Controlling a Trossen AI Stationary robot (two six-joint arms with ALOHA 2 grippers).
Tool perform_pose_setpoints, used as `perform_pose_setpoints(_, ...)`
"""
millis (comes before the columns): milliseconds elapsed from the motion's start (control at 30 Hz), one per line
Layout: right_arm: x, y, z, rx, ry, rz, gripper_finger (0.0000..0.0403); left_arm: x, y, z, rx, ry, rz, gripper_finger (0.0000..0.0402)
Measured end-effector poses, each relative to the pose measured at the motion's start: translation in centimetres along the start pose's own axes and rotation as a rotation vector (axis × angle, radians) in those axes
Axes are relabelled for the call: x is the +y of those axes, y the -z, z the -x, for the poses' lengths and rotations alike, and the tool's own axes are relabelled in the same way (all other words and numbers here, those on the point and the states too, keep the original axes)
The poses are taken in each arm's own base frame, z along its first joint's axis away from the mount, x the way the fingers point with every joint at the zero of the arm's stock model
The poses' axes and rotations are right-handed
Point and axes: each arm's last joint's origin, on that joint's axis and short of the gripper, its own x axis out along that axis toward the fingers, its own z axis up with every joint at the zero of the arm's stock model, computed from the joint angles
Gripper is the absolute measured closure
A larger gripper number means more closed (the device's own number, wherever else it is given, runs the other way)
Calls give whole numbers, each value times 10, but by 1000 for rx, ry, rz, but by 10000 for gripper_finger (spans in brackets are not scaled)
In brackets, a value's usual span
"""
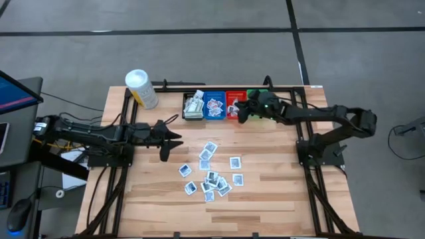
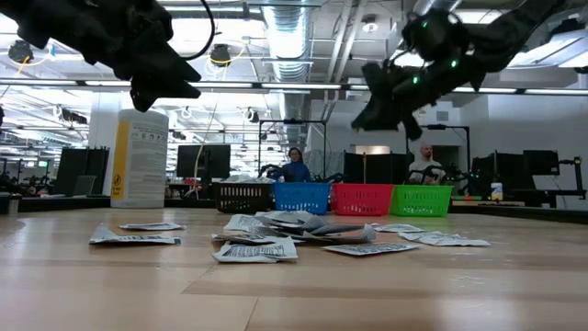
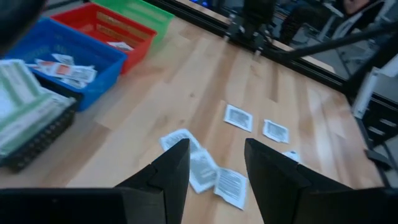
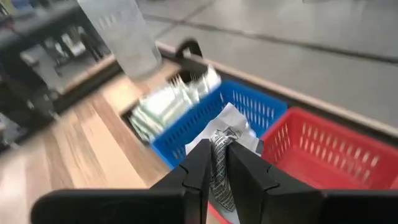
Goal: Pick & Place First Aid Supplies
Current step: Put the gray towelette pack in the red bin, then put the blue alcohol pad in the green bin
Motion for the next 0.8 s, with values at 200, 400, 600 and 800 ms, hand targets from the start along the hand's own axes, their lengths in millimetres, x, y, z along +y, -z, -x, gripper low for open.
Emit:
perform_pose_setpoints(200, -8, 13, -19, 90, 11, 24, 356, 10, -4, -1, -22, -65, 4, 247)
perform_pose_setpoints(400, -5, 8, -30, 94, 9, 103, 344, 14, -5, -2, -28, -87, 12, 247)
perform_pose_setpoints(600, -3, 3, -32, 85, 10, 130, 292, 14, -5, -2, -30, -92, 13, 247)
perform_pose_setpoints(800, -7, 4, -30, 100, 107, 139, 227, 16, 1, -3, -15, -99, 21, 247)
